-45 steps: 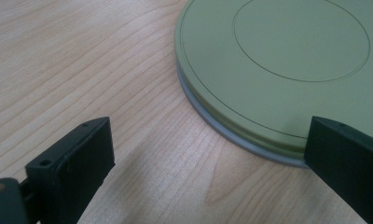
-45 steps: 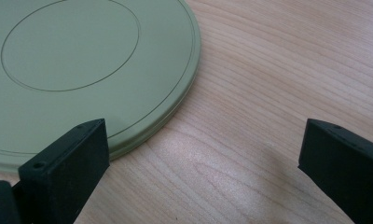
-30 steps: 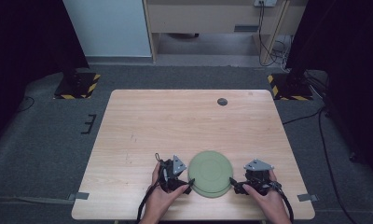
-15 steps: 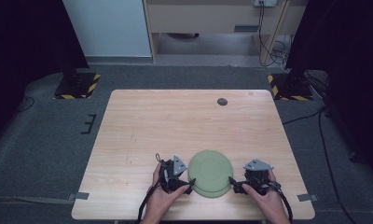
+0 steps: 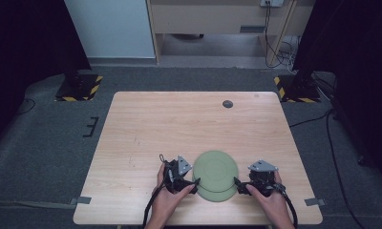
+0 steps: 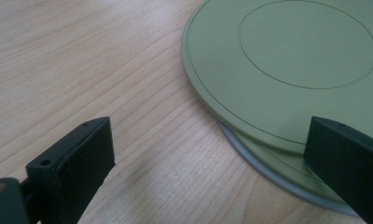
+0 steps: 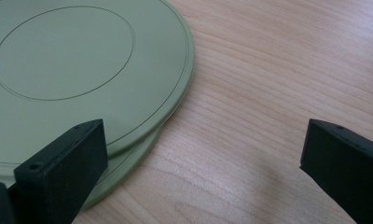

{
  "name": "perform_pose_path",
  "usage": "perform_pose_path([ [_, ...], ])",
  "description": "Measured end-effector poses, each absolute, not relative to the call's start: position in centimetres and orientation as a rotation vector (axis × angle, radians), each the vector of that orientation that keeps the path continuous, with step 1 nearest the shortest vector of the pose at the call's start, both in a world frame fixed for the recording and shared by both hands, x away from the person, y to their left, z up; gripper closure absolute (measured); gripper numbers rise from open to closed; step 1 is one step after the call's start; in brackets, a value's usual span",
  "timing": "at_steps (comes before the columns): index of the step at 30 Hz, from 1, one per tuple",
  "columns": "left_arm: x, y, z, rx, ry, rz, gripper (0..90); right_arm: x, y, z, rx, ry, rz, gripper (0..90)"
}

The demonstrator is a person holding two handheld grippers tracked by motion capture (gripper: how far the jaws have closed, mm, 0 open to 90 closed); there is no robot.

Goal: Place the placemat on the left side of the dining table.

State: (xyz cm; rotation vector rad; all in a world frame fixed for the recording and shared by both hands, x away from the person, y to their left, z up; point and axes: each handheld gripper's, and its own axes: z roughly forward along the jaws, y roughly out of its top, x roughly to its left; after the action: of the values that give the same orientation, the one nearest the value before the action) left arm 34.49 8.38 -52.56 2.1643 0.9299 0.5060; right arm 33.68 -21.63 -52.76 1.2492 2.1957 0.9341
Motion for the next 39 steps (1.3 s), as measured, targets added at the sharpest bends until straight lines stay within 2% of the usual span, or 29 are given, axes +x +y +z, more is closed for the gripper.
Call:
perform_pose_path([
  [8,34.0,7.7,-52.4,2.159,0.876,0.492,3.5,33.4,-21.7,-52.6,1.237,2.22,0.943,4.1],
  [17,34.3,7.3,-52.5,2.163,0.887,0.503,2.2,33.7,-21.5,-52.8,1.244,2.214,0.934,1.1],
  [32,33.8,7.8,-52.5,2.191,0.874,0.508,4.7,33.5,-21.2,-52.8,1.228,2.21,0.93,3.8],
  [39,34.4,7.7,-52.5,2.184,0.9,0.51,2.2,33.8,-21.1,-52.9,1.238,2.196,0.932,2.3],
])
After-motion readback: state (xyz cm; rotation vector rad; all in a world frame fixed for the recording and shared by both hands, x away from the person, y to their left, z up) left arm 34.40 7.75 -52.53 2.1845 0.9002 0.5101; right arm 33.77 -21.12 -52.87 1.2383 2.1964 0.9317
